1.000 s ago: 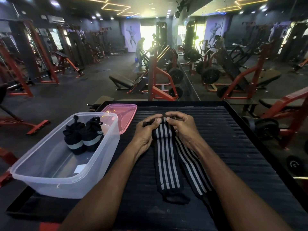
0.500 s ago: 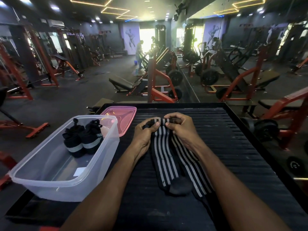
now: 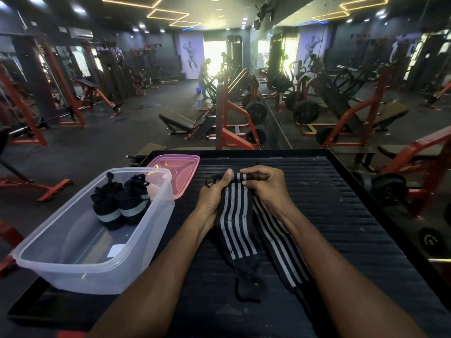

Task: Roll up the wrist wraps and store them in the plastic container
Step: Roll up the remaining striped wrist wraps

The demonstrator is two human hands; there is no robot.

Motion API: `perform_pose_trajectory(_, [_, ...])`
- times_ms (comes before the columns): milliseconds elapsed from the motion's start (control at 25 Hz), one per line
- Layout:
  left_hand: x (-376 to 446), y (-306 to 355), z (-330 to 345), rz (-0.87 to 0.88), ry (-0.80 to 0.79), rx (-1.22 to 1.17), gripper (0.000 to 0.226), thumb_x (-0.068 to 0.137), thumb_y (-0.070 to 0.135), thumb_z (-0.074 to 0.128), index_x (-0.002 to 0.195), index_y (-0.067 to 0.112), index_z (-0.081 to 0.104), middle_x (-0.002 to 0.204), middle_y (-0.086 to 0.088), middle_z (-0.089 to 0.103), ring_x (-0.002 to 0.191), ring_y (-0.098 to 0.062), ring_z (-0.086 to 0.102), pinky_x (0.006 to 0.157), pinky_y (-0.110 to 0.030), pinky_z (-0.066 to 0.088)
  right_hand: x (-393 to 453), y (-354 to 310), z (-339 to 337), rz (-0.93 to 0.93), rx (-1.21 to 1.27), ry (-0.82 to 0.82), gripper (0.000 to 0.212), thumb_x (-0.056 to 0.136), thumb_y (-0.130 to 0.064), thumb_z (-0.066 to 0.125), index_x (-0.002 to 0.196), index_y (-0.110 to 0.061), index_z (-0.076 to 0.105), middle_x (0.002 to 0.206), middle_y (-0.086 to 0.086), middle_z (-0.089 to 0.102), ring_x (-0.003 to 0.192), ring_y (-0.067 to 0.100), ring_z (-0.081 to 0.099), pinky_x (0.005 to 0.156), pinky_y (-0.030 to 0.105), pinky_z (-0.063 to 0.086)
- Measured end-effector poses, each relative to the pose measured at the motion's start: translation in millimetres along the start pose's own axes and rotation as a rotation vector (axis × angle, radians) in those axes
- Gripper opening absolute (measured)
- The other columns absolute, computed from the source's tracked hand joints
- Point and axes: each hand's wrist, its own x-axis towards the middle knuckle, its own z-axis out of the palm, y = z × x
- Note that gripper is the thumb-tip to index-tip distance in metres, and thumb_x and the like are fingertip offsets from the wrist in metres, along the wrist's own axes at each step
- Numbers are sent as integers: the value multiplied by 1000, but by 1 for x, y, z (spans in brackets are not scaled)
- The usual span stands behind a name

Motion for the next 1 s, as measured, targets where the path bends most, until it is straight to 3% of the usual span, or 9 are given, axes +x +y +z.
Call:
perform_pose_trajectory(80, [-1, 0, 0, 42, 39, -15, 40, 78, 25, 82, 109, 3, 71, 102, -19, 76, 96, -33, 74, 94, -50, 56, 2, 0, 0, 71, 35, 8, 29, 78, 16, 67, 95, -5, 77, 99, 9, 77, 95, 21, 73, 88, 36, 60])
perform_pose_trajectory(200, [0, 0, 0, 77, 16, -18, 28, 82, 12, 79, 107, 1, 72, 104, -19, 75, 99, -33, 73, 99, -52, 53, 5, 2, -2, 209, 122, -9, 14, 86, -1, 69, 93, -10, 77, 99, 10, 76, 86, 25, 70, 83, 36, 58])
perform_pose_trajectory(280, [-1, -1, 1, 81, 28, 8, 18, 84, 6, 75, 101, 2, 73, 101, -21, 75, 98, -33, 73, 98, -54, 53, 4, 3, -3, 237, 76, -29, 8, 90, -9, 71, 94, -12, 76, 100, 10, 77, 94, 25, 73, 90, 38, 59])
perform_pose_trajectory(440, [-3, 0, 1, 80, -14, -12, 28, 83, 7, 75, 109, 0, 71, 109, -23, 73, 105, -36, 71, 100, -54, 52, 1, 1, 0, 142, -13, -1, 15, 90, -3, 69, 101, -11, 75, 105, 8, 75, 102, 23, 71, 93, 37, 58])
perform_pose_trajectory(600, [-3, 0, 4, 54, -3, -55, 44, 84, 21, 78, 116, -7, 67, 112, -27, 71, 107, -39, 69, 99, -53, 53, 1, 1, -1, 84, -7, 36, 22, 85, 7, 69, 100, -8, 76, 99, 4, 75, 96, 20, 71, 88, 35, 59])
perform_pose_trajectory(760, [0, 0, 1, 65, 33, 21, 33, 85, 17, 77, 106, -7, 71, 102, -23, 75, 97, -35, 73, 98, -52, 54, 1, -1, -2, 124, 19, 38, 29, 80, 16, 68, 96, -6, 76, 93, 3, 74, 89, 16, 71, 78, 23, 60])
perform_pose_trajectory(840, [1, 0, 0, 83, 42, 40, 24, 86, 10, 74, 105, -5, 71, 103, -22, 75, 99, -34, 73, 99, -51, 54, 1, -1, -1, 178, 52, 31, 30, 80, 17, 67, 94, -8, 76, 94, 6, 74, 88, 17, 71, 77, 23, 60])
perform_pose_trajectory(1000, [1, 0, 0, 121, 7, 18, 16, 88, -1, 66, 102, 4, 73, 108, -21, 74, 106, -34, 70, 101, -50, 52, 1, -4, -2, 329, 196, -11, 15, 88, 0, 69, 100, -6, 75, 100, 12, 75, 77, 14, 73, 66, 24, 59])
